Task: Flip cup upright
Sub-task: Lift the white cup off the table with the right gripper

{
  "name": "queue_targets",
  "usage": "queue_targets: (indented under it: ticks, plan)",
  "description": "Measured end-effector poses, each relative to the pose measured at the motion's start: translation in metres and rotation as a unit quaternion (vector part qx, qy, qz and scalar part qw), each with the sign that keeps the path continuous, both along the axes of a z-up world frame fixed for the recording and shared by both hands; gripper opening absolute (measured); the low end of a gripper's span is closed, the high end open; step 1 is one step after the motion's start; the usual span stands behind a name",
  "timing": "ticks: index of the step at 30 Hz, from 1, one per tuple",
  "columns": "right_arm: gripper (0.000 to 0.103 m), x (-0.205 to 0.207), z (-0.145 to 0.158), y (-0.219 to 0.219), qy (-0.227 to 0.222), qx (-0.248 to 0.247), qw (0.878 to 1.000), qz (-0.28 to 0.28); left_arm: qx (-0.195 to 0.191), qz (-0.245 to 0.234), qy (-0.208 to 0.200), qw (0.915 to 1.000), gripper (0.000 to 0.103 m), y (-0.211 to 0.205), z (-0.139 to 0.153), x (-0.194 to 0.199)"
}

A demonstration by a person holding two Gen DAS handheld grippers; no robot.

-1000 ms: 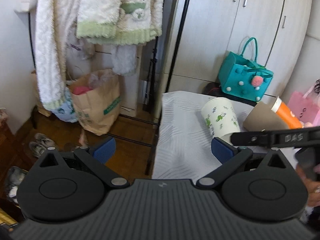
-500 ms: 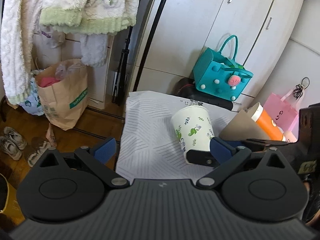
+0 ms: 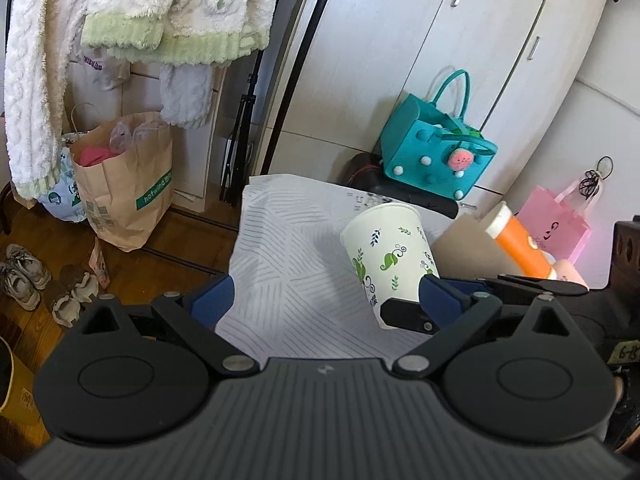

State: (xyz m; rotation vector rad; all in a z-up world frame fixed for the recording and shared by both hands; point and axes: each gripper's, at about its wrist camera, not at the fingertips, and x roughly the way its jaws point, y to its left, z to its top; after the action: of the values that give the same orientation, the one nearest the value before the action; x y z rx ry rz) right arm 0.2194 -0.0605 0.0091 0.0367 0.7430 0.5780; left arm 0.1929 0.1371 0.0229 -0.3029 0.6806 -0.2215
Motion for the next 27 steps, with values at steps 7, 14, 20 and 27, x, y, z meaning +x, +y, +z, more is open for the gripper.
queue_targets:
  ticks: [7,14,20,27]
  plan:
    - [0.067,-0.042,0.013,-0.025,-0.011,-0.010,1.000,0.006,-0.007,-0.034,-0.007,0.9994,0.100,-0.020,0.013,-0.028]
    - [0.067,-0.088,0.017,-0.058,0.006,-0.013,1.000,0.011,0.007,-0.072,-0.010,0.9973,0.100,-0.048,0.019,-0.056]
    - [0.067,-0.122,0.016,-0.085,0.019,-0.009,1.000,0.013,0.022,-0.103,-0.006,0.9945,0.100,-0.078,0.019,-0.072]
    - [0.067,-0.140,0.011,-0.118,0.014,-0.013,1.000,-0.018,0.016,-0.144,-0.020,0.9893,0.100,-0.115,0.027,-0.096]
